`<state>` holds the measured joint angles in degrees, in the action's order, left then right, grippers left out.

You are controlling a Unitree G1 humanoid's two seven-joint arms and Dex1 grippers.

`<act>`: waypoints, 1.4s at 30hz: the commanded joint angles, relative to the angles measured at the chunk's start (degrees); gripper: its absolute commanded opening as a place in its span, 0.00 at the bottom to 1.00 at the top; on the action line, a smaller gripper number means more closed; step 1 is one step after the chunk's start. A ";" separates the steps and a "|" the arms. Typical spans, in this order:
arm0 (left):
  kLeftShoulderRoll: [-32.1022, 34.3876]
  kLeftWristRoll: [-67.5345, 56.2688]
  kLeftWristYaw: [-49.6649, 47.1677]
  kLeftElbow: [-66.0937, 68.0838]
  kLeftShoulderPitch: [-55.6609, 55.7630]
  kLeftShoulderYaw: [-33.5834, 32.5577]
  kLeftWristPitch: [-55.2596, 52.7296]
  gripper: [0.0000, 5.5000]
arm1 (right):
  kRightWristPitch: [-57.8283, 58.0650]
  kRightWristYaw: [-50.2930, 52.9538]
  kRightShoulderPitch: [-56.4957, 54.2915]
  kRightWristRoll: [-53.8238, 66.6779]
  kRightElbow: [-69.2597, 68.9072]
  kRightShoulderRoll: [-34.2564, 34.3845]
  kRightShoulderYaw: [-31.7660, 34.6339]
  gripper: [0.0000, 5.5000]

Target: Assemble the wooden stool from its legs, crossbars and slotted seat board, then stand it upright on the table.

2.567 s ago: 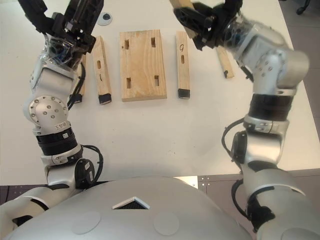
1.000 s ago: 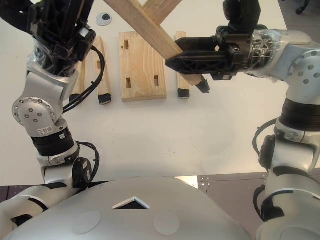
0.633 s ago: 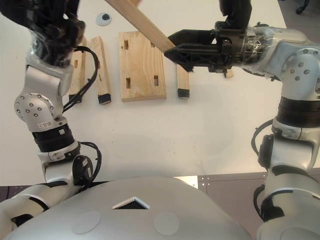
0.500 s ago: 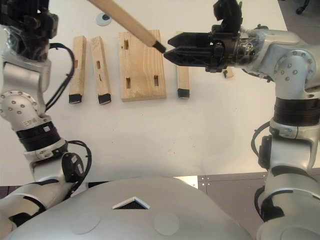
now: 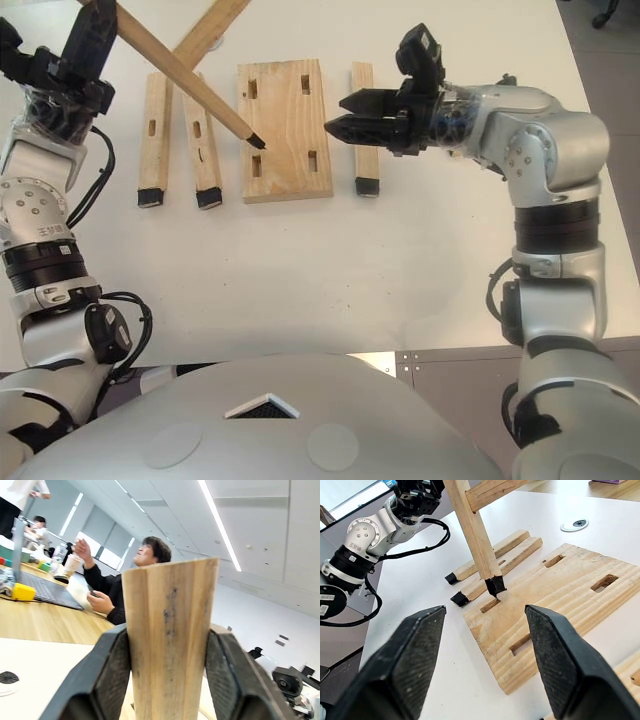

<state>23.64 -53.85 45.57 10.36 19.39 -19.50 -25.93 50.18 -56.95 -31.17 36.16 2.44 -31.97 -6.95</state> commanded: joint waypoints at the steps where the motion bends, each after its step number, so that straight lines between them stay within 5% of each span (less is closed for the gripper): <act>1: 0.17 1.70 1.99 0.25 -0.88 -0.19 0.18 0.37 | -0.61 -0.46 -0.32 -1.70 -0.06 -0.31 -0.63 0.53; 22: 21.83 19.98 26.12 1.76 6.16 14.43 -2.50 0.36 | -3.55 0.91 3.98 -5.64 -1.32 1.50 -2.10 0.53; 32: 19.81 18.78 24.57 -4.45 11.68 14.54 -7.76 0.36 | -17.69 11.86 3.10 -21.24 10.14 5.70 -6.41 0.53; 42: 17.86 21.67 22.90 -6.70 11.43 17.88 -6.99 0.36 | -14.73 13.21 1.07 -23.06 18.43 8.84 -5.13 0.53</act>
<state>41.68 -33.99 68.87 4.19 30.84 -2.71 -34.28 32.16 -42.97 -29.08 11.83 20.49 -24.84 -13.02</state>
